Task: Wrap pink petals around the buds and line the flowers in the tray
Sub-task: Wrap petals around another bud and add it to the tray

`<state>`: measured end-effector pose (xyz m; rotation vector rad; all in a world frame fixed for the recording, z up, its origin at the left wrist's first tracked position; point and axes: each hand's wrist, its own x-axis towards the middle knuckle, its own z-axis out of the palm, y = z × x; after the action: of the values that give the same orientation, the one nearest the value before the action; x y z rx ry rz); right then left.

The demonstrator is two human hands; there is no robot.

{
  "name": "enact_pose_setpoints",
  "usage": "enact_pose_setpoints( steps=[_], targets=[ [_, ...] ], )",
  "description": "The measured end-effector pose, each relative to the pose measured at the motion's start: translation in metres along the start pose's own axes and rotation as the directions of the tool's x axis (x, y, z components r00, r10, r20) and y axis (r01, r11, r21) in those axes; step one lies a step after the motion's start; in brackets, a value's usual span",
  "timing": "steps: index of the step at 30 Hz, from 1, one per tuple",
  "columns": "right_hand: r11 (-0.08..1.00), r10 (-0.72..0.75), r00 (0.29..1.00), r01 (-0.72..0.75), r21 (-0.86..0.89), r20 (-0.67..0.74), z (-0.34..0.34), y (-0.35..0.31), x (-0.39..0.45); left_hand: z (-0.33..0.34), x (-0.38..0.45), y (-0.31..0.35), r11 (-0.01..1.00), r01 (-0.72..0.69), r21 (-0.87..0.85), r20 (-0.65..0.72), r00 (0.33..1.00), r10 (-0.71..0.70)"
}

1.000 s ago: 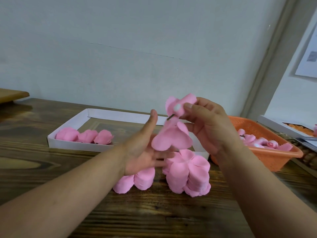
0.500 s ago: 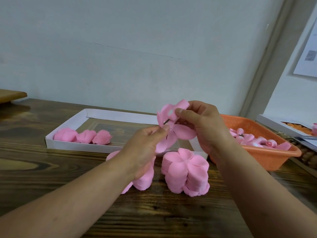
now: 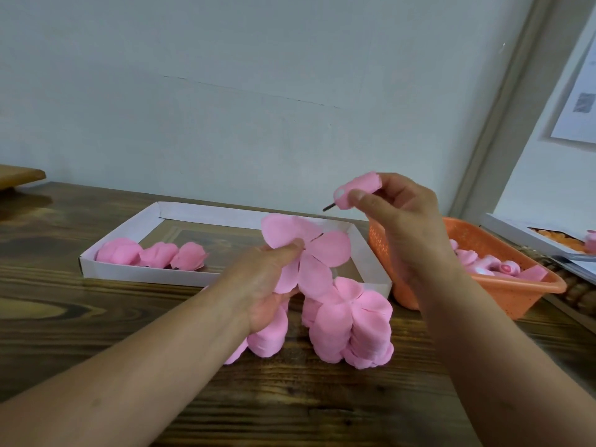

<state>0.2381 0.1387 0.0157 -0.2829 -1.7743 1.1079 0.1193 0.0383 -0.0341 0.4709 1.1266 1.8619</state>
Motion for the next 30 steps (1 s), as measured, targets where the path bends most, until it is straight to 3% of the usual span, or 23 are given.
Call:
enact_pose_setpoints(
  steps=[6,12,22,30],
  targets=[
    [0.992,0.019,0.999,-0.013,-0.125,0.045,0.006,0.005,-0.010,0.001,0.000,-0.002,0.999,-0.051,0.014,-0.044,0.998,0.052],
    [0.985,0.029,0.996,-0.015,-0.172,0.081,0.012,0.013,-0.014,0.001,-0.004,-0.001,0.998,-0.062,-0.015,0.067,0.996,0.063],
    [0.939,-0.036,0.993,0.071,-0.335,0.110,0.011,0.015,-0.013,-0.001,-0.007,-0.001,0.998,-0.056,-0.011,0.122,0.991,0.057],
    [0.900,0.065,0.980,0.023,-0.435,0.186,0.012,0.019,-0.015,-0.008,-0.006,-0.005,0.999,-0.032,0.022,0.183,0.983,0.027]
  ],
)
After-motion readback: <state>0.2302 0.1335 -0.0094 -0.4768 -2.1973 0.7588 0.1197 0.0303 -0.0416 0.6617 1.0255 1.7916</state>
